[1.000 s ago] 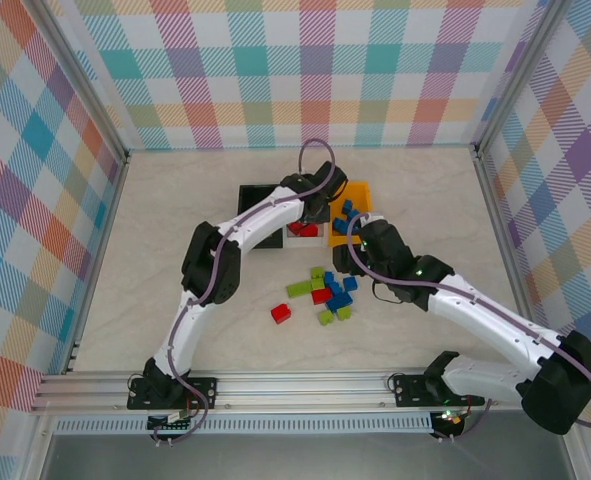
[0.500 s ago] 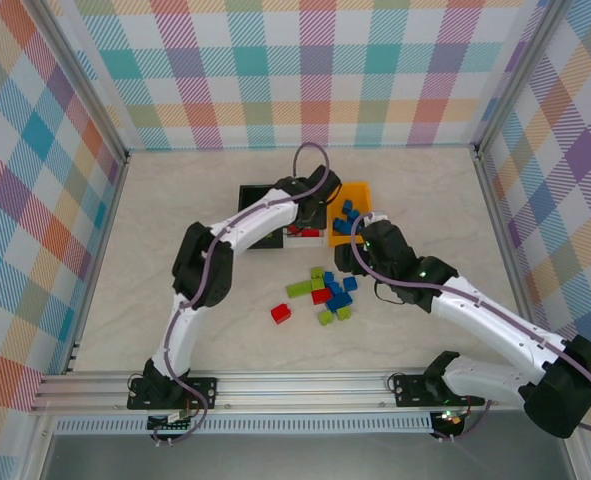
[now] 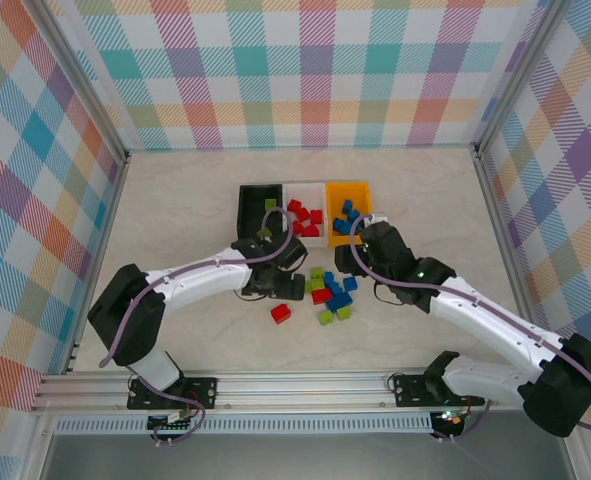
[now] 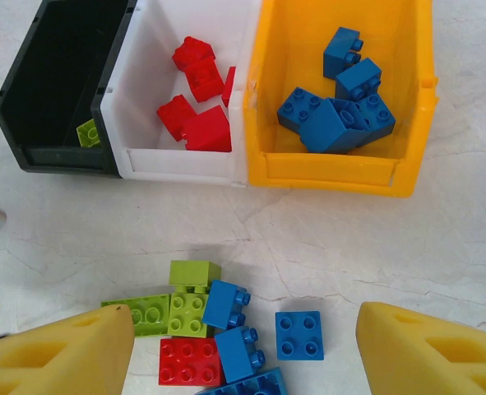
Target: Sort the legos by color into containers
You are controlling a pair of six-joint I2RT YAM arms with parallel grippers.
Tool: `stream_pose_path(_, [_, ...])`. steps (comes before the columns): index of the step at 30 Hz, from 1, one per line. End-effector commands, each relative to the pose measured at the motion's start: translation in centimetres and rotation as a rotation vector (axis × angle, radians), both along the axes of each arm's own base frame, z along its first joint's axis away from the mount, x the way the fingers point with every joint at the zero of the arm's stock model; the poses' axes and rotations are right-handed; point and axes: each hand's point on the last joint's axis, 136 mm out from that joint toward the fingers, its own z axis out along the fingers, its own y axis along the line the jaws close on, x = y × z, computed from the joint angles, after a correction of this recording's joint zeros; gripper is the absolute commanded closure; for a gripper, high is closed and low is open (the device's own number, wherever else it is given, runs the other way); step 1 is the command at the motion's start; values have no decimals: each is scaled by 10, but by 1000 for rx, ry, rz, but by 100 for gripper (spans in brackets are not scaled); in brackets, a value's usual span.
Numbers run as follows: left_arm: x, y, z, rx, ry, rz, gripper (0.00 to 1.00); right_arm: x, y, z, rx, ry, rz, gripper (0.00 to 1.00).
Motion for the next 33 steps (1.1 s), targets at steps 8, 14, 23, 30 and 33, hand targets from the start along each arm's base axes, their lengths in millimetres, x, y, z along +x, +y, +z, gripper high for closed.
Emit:
stream_pose_path(8, [-32, -2, -28, 53, 120, -116, 0, 5, 0, 2, 13, -11, -18, 28])
stream_pose_path(14, [-38, -18, -40, 86, 145, -183, 2, 4, -5, 3, 5, -17, -28, 28])
stream_pose_path(23, [-29, -12, -48, 150, 112, -187, 29, 3, -6, 4, 6, -22, -29, 28])
stream_pose_path(30, [-23, -15, -32, 131, 75, -182, 45, 3, -7, 3, 5, -19, -33, 28])
stream_pose_path(33, [-18, -19, -11, 97, 34, -169, 47, 3, -8, 5, 7, -23, -35, 28])
